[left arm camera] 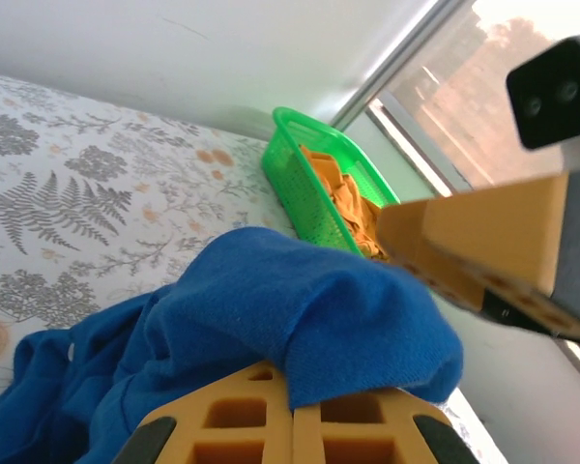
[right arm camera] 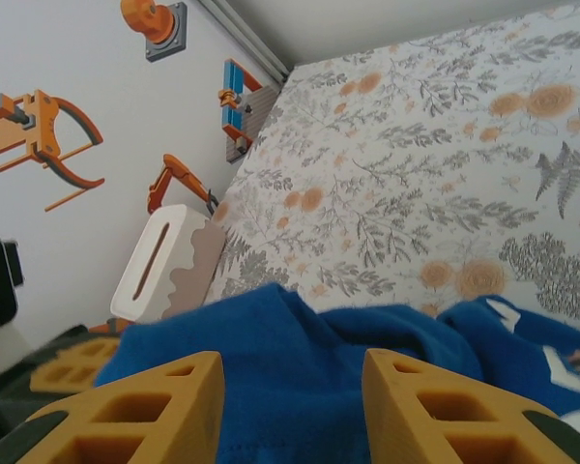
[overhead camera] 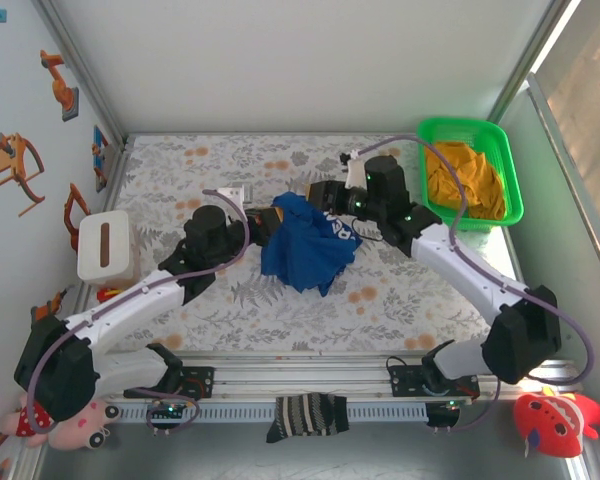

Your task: Fold the inside-out t-shirt

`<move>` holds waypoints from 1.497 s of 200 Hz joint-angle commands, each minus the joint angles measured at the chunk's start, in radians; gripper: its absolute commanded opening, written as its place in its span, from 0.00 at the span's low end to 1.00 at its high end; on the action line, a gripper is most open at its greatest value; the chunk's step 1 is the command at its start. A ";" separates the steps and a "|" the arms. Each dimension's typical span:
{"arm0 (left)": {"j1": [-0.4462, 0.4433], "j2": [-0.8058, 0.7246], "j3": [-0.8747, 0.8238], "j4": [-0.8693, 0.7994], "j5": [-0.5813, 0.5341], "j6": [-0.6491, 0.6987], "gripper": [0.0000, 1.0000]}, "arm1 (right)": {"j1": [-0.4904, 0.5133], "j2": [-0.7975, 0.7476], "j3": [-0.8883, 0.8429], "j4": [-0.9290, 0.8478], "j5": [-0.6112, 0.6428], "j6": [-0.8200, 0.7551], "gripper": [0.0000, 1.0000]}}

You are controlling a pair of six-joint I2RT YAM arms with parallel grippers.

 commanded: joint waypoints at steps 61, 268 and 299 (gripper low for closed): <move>0.018 -0.051 0.014 0.002 0.039 -0.012 0.00 | 0.093 -0.183 -0.303 0.120 0.158 0.011 0.49; 0.130 -0.024 -0.026 0.070 0.139 -0.145 0.00 | -0.062 -0.004 0.002 0.110 -0.141 -0.041 0.00; 0.161 0.010 -0.010 0.034 0.150 -0.149 0.00 | -0.063 -0.077 0.021 0.179 -0.268 0.058 0.00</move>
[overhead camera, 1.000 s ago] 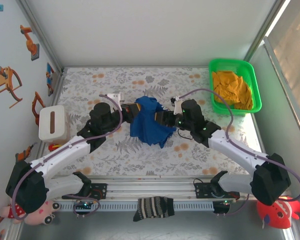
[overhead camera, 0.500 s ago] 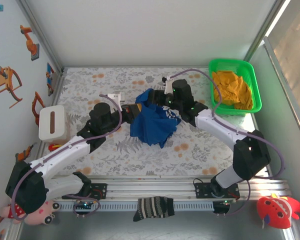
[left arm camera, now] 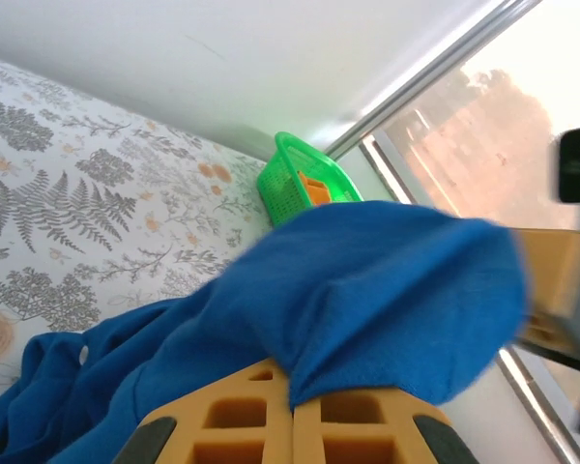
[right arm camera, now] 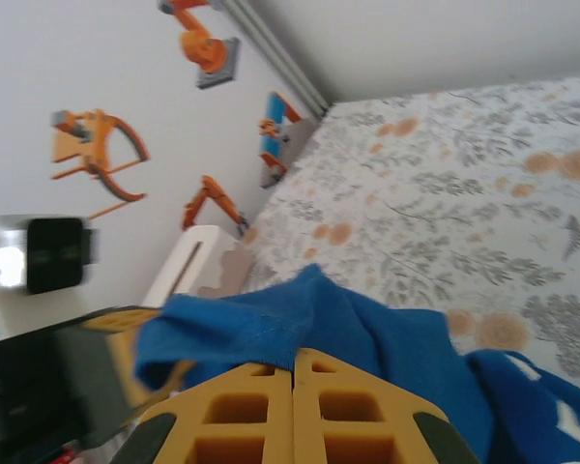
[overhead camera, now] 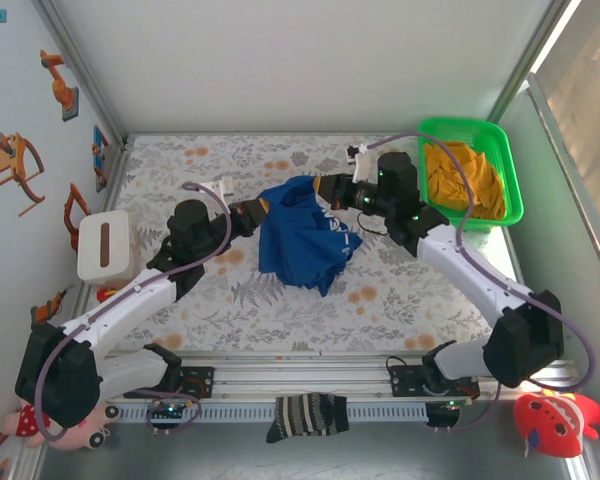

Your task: Fold the inside-out t-shirt

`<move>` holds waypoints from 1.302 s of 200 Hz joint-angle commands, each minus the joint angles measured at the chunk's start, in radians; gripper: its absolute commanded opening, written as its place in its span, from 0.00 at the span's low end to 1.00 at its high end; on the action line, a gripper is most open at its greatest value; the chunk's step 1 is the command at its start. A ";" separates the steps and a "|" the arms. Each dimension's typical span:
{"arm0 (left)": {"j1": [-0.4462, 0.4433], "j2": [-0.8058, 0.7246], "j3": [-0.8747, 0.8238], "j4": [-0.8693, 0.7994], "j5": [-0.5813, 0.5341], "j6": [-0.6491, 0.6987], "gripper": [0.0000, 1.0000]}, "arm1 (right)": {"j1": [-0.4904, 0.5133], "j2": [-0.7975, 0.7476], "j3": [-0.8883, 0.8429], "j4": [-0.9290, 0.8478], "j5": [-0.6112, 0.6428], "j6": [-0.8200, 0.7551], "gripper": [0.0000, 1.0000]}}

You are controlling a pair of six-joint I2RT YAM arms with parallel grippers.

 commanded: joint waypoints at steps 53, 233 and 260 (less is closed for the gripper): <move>0.016 0.000 0.040 -0.093 0.012 0.019 0.74 | -0.005 -0.060 0.050 0.122 -0.187 0.153 0.00; -0.455 0.053 0.273 -0.294 -0.692 0.550 0.78 | -0.006 -0.034 0.023 0.064 -0.129 0.136 0.00; -0.384 0.094 0.276 -0.284 -0.660 0.496 0.70 | -0.005 -0.042 0.023 0.043 -0.122 0.123 0.00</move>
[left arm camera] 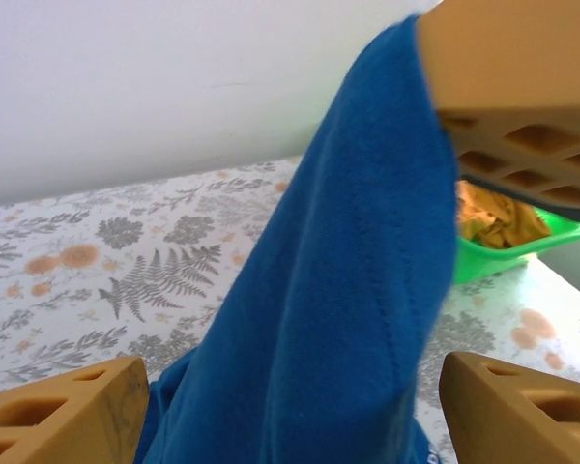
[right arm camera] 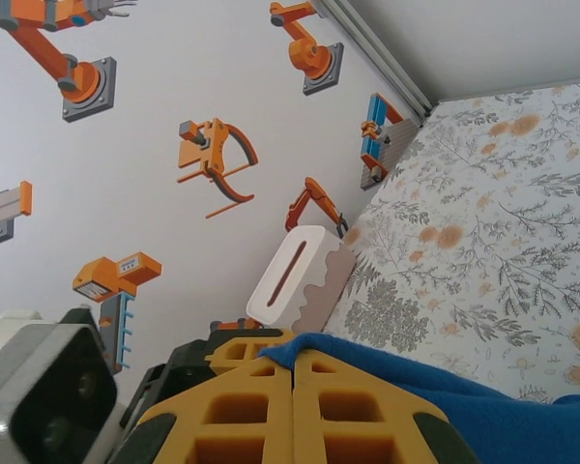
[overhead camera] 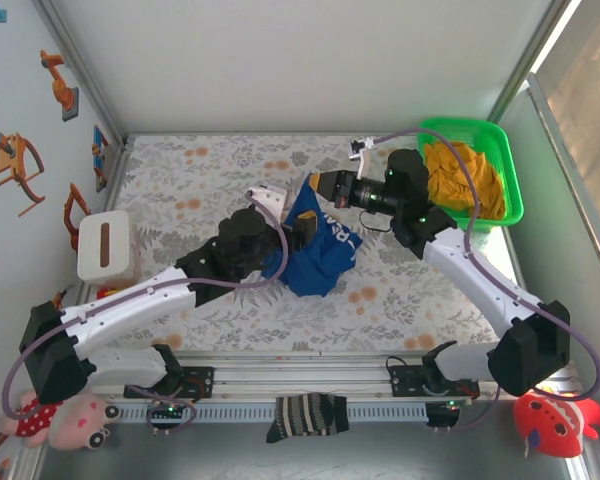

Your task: Fold the inside-out t-shirt

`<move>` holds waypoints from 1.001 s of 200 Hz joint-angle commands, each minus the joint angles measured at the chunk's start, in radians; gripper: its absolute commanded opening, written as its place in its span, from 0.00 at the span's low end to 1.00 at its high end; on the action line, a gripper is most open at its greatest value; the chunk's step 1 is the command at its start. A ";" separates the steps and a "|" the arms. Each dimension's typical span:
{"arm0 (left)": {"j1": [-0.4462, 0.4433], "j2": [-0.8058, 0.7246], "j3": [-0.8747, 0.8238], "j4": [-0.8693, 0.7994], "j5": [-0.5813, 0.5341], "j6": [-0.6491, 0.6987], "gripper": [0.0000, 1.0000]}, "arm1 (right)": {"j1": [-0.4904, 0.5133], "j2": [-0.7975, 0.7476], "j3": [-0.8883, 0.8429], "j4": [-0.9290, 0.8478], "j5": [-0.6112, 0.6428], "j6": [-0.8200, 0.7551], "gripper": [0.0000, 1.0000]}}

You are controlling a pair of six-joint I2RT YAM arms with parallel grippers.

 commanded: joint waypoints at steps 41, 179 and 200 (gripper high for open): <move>0.213 0.006 -0.010 0.082 0.341 -0.151 0.00 | -0.029 0.021 0.019 -0.028 0.031 -0.036 0.00; 0.272 0.001 -0.118 0.214 0.472 -0.578 0.00 | 0.042 -0.222 -0.262 -0.198 0.383 -0.119 0.68; 0.272 -0.002 -0.113 0.210 0.470 -0.581 0.00 | 0.118 -0.205 -0.253 -0.204 0.450 -0.138 0.67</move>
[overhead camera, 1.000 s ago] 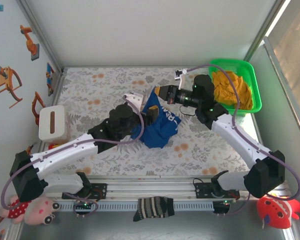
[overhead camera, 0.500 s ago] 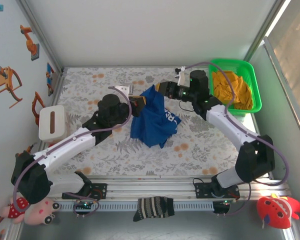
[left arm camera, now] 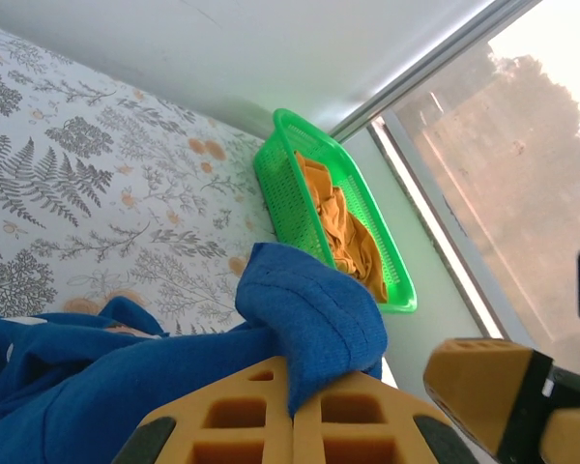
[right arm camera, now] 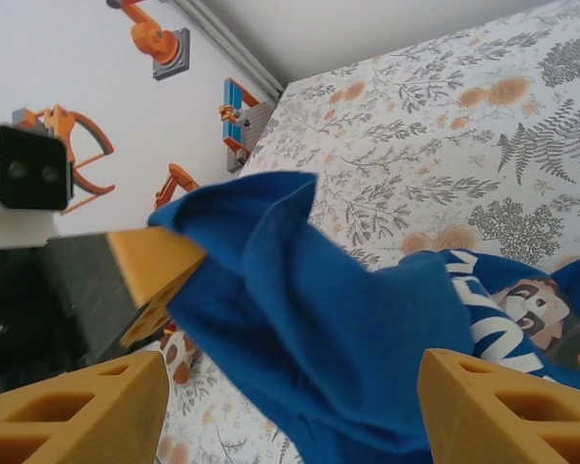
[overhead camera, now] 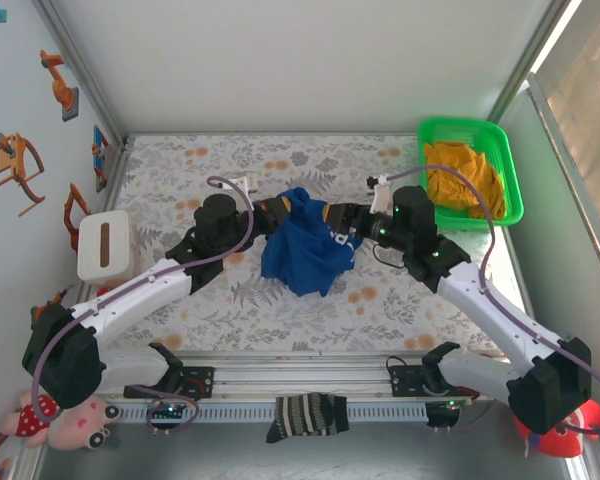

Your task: Fold the inside-out t-shirt

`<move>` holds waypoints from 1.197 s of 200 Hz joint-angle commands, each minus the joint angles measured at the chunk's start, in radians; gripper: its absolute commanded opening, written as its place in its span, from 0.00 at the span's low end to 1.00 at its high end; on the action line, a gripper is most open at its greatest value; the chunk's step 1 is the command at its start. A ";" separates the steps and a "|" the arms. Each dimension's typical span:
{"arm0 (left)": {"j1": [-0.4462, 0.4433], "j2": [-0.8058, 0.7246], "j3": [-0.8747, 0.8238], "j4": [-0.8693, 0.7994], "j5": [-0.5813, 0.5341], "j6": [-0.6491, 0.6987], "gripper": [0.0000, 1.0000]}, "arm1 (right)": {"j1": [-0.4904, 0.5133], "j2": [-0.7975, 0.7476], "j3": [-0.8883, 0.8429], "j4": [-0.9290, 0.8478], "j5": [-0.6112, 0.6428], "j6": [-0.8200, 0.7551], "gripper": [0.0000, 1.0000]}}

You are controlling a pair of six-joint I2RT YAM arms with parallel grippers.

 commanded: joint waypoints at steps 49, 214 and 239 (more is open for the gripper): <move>0.005 -0.035 0.025 -0.014 0.003 -0.039 0.00 | 0.110 0.201 0.084 -0.037 0.304 -0.098 0.49; 0.197 -0.174 -0.110 -0.076 0.092 0.027 0.77 | -0.142 0.254 -0.010 0.660 -0.540 0.176 0.00; 0.179 -0.264 -0.104 -0.113 0.084 0.039 0.78 | -0.143 0.272 -0.034 0.707 -0.551 0.203 0.00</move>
